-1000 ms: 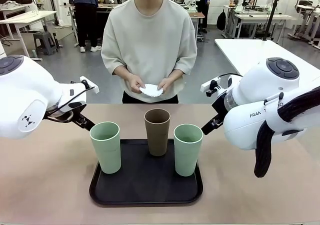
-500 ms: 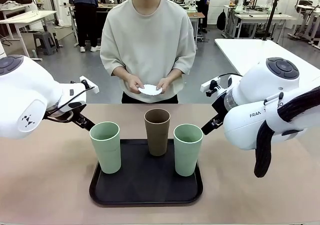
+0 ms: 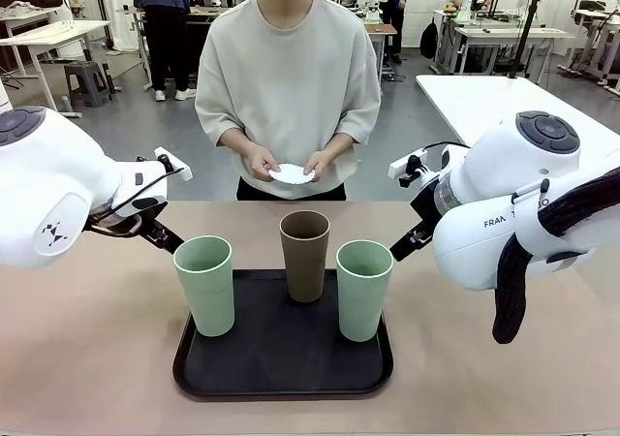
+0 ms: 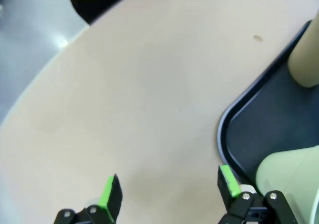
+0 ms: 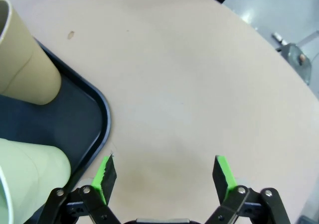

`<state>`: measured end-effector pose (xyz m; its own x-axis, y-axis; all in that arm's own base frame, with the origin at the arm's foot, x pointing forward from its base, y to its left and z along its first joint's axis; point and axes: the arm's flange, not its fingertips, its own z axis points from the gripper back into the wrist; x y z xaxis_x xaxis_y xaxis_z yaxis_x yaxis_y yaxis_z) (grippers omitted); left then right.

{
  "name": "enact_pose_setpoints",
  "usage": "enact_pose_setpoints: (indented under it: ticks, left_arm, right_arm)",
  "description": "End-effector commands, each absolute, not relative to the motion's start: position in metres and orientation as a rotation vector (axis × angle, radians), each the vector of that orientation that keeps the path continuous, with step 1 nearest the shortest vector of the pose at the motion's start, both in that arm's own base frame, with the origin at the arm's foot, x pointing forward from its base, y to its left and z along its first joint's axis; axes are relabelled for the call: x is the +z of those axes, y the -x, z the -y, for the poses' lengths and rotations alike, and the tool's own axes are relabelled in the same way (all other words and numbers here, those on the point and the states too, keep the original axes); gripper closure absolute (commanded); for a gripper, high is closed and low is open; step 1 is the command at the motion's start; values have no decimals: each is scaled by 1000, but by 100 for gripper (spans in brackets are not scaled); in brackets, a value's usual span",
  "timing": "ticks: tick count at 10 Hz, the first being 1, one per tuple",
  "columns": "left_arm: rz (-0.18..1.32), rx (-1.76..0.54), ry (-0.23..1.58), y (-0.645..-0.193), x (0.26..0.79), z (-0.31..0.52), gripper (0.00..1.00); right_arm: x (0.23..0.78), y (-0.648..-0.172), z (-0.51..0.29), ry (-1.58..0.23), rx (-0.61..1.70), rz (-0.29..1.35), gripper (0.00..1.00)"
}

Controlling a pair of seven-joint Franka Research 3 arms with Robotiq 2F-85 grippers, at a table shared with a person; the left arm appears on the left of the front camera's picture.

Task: Place coasters on the table and set cups on them.
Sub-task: Pick up one Reusable plastic cup and place it on a coaster set by the human.

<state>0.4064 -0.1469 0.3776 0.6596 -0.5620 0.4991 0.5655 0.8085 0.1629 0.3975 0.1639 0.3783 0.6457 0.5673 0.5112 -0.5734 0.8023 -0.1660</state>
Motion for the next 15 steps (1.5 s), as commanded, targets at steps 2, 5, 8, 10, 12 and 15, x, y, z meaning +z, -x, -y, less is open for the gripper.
enact_pose_setpoints:
  ticks: [2,5,8,10,12,15]
  left_arm:
    - [628,-729,-121,-404,452,123,0]
    - [496,-833,49,-341,514,111,0]
    - [359,-694,171,-279,538,109,0]
    - [287,-592,21,-257,528,120,0]
    - [345,-732,164,-279,541,116,0]
    - [328,-695,118,-272,543,116,0]
  right_arm:
    - [436,-376,-160,57,583,551,0]
    - [480,-309,-149,106,555,316,0]
    - [495,-236,-149,168,501,232,0]
    - [484,-230,-151,281,456,223,0]
    - [506,-242,-148,189,512,222,0]
    - [502,-247,-131,-115,544,79,0]
